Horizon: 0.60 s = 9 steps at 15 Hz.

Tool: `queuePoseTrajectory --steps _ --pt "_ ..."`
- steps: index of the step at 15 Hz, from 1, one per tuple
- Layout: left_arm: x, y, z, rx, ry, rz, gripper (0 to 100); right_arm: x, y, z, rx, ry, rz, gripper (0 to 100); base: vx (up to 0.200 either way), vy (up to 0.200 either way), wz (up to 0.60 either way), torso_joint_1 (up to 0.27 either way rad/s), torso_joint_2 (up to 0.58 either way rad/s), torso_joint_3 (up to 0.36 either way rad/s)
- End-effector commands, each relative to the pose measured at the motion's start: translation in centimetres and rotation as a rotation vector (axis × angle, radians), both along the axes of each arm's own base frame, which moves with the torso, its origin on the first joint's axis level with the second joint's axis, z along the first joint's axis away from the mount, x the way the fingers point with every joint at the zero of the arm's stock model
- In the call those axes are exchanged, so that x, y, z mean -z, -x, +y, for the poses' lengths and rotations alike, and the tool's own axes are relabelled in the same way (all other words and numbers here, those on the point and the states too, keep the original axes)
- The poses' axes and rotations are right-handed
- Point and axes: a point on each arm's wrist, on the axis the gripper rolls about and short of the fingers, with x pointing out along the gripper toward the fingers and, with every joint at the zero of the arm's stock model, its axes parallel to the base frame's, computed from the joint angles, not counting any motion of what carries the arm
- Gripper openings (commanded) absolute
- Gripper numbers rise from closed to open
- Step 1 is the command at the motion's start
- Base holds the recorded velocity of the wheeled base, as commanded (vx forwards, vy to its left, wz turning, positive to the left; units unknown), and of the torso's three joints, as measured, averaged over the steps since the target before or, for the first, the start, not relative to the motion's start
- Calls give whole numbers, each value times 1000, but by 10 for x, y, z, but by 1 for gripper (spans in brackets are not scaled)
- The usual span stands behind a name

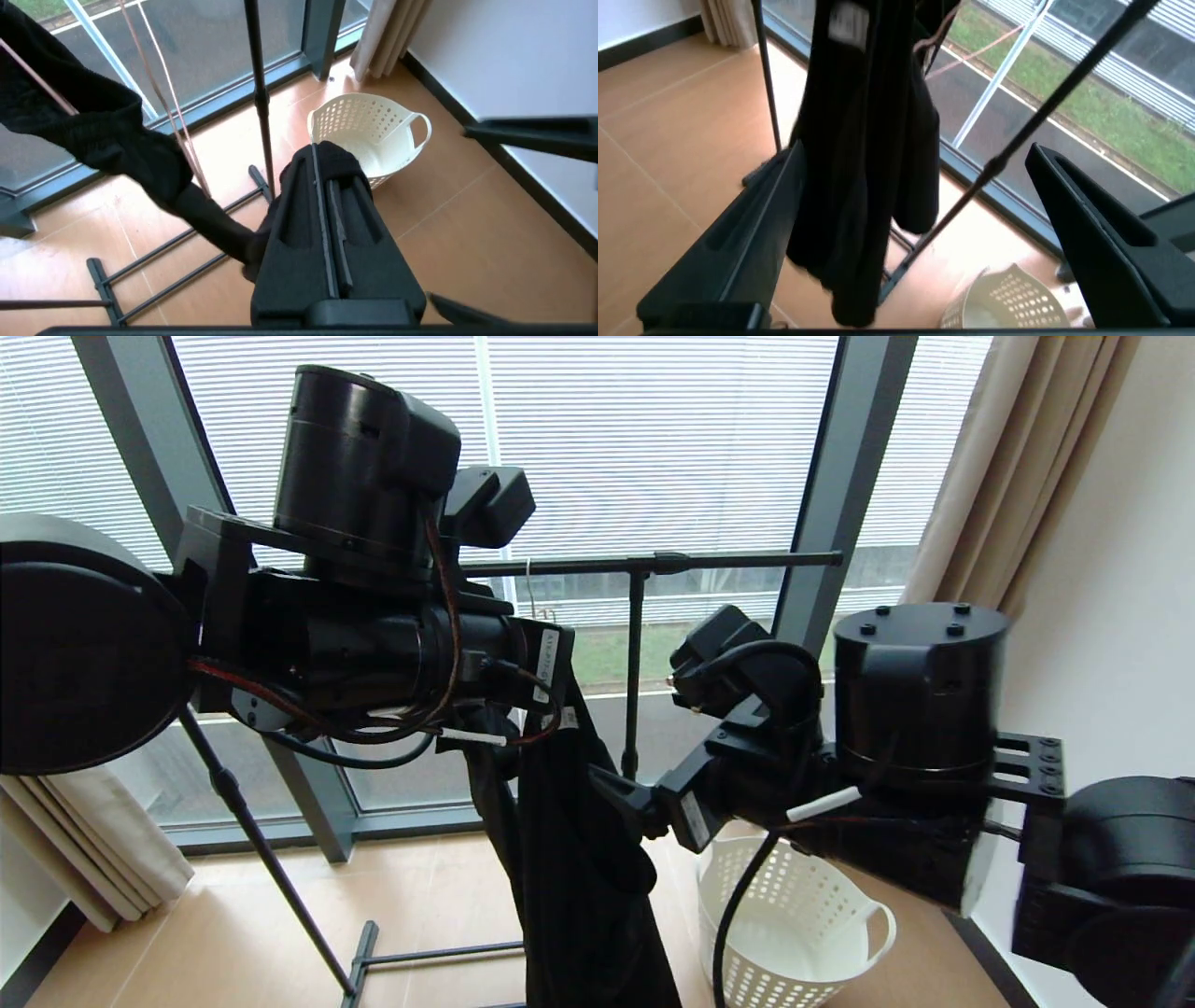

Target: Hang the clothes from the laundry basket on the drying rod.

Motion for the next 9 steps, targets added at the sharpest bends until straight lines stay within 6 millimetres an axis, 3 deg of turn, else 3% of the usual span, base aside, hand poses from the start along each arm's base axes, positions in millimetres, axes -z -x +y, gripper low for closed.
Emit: queuePoseTrajectory --steps 1,4,9 --pt "1 3 1 3 -2 3 0 23 -38 11 55 32 30 100 0 0 0 0 0 0" --pt "3 9 3 11 -8 10 0 36 -56 5 102 51 56 100 0 0 0 0 0 0" --pt "0 12 6 12 -2 4 0 44 -57 -3 99 68 87 100 0 0 0 0 0 0"
